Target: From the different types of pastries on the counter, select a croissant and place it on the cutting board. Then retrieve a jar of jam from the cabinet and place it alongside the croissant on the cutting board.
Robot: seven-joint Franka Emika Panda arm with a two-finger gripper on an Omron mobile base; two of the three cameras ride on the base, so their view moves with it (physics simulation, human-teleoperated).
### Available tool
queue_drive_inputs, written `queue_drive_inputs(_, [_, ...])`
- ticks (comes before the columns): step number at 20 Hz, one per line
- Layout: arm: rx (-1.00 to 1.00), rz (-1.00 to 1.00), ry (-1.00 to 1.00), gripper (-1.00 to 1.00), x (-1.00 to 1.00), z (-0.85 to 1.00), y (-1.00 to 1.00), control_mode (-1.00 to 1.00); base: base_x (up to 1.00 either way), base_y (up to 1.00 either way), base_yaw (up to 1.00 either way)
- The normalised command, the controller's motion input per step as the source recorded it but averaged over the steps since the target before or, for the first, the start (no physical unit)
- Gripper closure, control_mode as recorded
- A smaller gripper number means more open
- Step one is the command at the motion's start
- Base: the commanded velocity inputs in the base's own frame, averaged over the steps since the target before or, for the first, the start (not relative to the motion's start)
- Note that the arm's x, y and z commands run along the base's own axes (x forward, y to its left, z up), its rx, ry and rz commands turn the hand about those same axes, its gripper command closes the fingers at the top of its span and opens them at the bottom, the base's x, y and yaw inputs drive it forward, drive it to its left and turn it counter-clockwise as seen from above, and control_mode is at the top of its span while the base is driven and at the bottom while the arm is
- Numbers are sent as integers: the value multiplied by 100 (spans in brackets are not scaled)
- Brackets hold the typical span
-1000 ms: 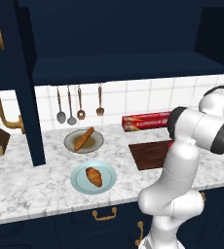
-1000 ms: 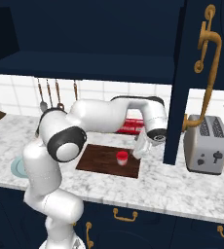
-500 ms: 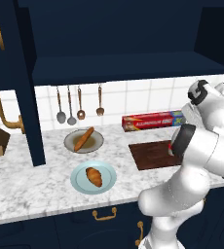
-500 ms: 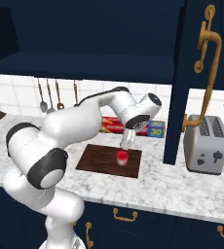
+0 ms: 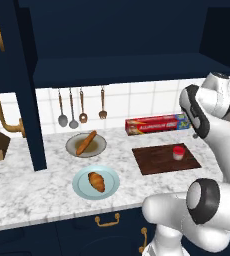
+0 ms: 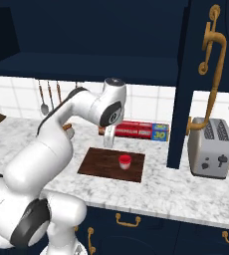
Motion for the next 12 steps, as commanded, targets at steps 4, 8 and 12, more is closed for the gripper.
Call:
queue_drive_inputs(4, [-11,4,18,-100,-37,6,99,-100,0,0,0])
queue_drive_inputs(8, [-10,6,9,-100,-17,76,87,-100,0,0,0])
queue_drive_inputs(12, [-6,11,25,-100,-5,63,98,-100,0,0,0])
